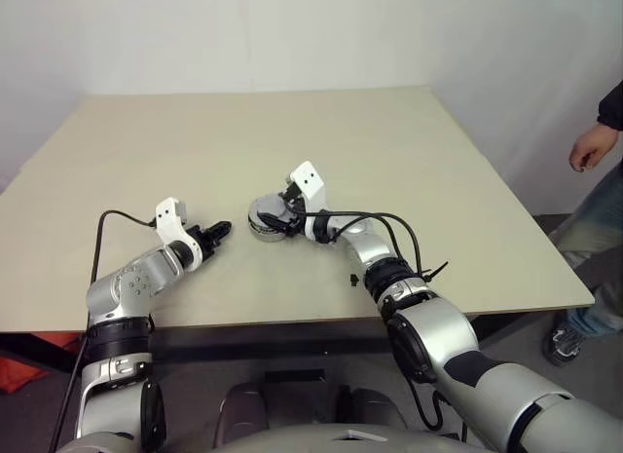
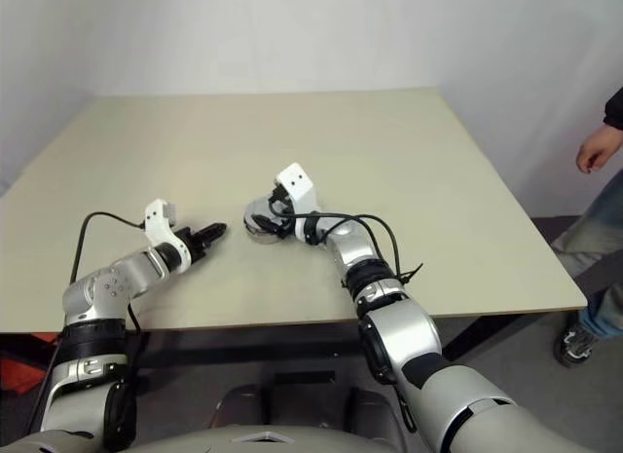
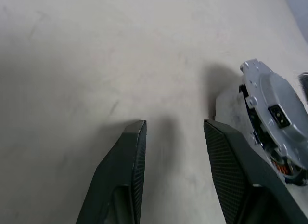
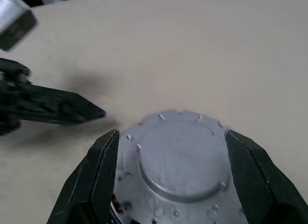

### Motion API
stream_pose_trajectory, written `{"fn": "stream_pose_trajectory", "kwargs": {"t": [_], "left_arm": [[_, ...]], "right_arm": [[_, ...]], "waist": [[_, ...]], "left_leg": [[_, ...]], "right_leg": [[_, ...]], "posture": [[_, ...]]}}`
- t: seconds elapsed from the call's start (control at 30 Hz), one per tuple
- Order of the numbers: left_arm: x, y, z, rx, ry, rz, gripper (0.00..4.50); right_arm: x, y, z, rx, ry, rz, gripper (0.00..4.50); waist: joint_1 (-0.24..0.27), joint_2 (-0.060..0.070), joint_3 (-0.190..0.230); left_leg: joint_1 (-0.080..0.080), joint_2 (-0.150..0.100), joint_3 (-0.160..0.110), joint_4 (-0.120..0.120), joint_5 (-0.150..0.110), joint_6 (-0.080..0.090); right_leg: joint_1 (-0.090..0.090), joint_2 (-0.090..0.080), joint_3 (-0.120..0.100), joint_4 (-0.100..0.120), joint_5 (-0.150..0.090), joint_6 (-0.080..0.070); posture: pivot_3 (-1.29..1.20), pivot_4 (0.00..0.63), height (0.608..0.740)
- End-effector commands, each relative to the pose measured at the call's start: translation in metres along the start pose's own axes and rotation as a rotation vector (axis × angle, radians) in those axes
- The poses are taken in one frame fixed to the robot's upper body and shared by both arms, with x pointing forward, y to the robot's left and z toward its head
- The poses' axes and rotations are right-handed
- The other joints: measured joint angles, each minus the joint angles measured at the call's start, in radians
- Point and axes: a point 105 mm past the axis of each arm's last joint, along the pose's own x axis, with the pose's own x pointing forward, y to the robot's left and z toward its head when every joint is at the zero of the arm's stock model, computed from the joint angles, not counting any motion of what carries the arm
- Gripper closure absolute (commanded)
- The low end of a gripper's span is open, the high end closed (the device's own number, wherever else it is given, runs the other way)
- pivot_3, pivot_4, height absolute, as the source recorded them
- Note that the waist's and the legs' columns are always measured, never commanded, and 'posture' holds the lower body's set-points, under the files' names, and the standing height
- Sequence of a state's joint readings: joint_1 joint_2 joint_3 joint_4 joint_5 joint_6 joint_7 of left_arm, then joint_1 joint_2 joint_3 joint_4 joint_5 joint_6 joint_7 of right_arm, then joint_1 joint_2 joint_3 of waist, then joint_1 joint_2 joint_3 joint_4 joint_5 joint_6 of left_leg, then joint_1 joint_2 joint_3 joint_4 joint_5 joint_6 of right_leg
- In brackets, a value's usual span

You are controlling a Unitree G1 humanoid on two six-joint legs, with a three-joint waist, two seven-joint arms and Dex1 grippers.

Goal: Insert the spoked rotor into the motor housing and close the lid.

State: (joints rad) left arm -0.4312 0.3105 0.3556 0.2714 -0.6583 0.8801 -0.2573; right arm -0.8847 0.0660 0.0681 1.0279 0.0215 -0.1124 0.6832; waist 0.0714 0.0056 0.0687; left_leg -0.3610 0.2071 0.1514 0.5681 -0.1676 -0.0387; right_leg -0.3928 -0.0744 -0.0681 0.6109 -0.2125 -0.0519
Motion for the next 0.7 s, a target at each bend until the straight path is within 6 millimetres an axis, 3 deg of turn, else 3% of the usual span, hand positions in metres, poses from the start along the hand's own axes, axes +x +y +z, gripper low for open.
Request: {"fn": "stream_pose_trajectory", "kwargs": {"t": [0.03,0.37,0.7], "left_arm": [[0.018,-0.007,0.010,0.039,-0.017,-0.006,2.48],[0.063,-0.043,-0.010,0.095,0.102,-0.104,2.48],[0.074,-0.071,-0.036,0.129,0.226,-0.208,2.48]], "right_arm": [[0.001,-0.005,0.030,-0.024,-0.088,-0.008,0.58],[-0.004,-0.014,0.032,-0.024,-0.102,-0.048,0.58],[-0.009,-0.022,0.038,-0.031,-0.125,-0.098,0.58]], "waist": [[0.002,0.000,0.000],[0.031,0.000,0.000],[0.055,0.000,0.000]], "left_leg": [[0.000,0.000,0.000,0.000,0.000,0.000],[-0.001,-0.001,-0.001,0.000,0.000,0.000],[-0.003,-0.002,-0.001,0.000,-0.001,0.002]], "right_leg": [[0.000,0.000,0.000,0.000,0.000,0.000],[0.002,-0.001,0.000,-0.001,0.000,0.000],[0.003,-0.003,0.000,-0.003,0.000,0.000]], "posture": [[0.00,0.000,0.740],[0.00,0.000,0.740],[0.00,0.000,0.740]]}}
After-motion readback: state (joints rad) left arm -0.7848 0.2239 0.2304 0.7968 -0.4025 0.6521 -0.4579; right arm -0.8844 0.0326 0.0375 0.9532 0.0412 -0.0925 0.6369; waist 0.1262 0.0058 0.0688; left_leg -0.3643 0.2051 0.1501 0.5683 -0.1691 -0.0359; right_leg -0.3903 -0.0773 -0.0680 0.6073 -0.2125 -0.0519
